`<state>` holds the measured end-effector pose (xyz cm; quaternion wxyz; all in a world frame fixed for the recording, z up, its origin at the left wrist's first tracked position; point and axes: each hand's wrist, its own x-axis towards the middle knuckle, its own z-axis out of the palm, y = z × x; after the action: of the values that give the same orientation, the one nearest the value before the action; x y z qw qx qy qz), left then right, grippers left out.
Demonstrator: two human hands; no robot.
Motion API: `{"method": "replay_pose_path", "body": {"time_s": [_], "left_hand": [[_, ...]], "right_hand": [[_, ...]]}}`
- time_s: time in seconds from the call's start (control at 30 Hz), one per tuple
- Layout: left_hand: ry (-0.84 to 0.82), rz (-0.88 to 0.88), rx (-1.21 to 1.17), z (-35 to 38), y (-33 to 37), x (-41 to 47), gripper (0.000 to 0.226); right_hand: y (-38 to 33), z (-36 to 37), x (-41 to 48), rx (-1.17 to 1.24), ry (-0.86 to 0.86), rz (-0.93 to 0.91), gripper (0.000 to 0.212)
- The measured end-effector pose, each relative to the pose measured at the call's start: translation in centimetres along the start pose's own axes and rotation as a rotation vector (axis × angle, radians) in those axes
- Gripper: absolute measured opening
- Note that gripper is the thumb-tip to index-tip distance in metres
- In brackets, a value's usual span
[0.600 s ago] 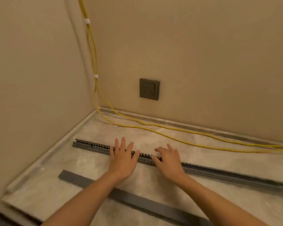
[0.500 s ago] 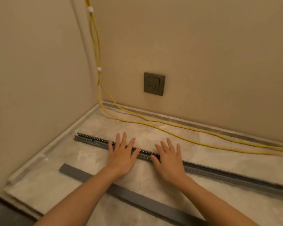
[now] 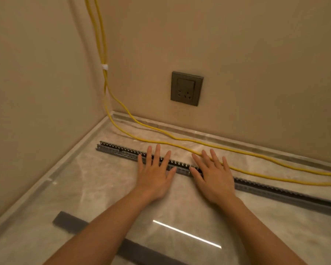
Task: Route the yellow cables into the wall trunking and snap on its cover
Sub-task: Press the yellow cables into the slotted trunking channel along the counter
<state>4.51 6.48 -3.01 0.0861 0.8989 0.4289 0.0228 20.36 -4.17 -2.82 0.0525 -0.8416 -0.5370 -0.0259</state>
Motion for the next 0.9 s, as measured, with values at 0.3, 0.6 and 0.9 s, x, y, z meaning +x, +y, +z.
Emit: {"method": "replay_pose_path", "body": {"time_s": [0.3, 0.6, 0.9], "left_hand": [[-0.205, 0.212, -0.105, -2.1, -1.6, 3.8, 0.062], [0.057, 0.398, 0.176, -7.9, -12.0, 9.8, 0.069], [0.195, 0.572, 0.754, -10.4, -17.8, 11.8, 0.060]], "right_hand": [[-0.2, -0.6, 1.7, -0.075, -0.046, 0.111, 0.065], [-8.0, -1.8, 6.6, 0.115, 0.034, 0.075, 0.056], [-15.9, -1.2, 12.7, 0.216, 0.075, -0.022, 0.060]]}}
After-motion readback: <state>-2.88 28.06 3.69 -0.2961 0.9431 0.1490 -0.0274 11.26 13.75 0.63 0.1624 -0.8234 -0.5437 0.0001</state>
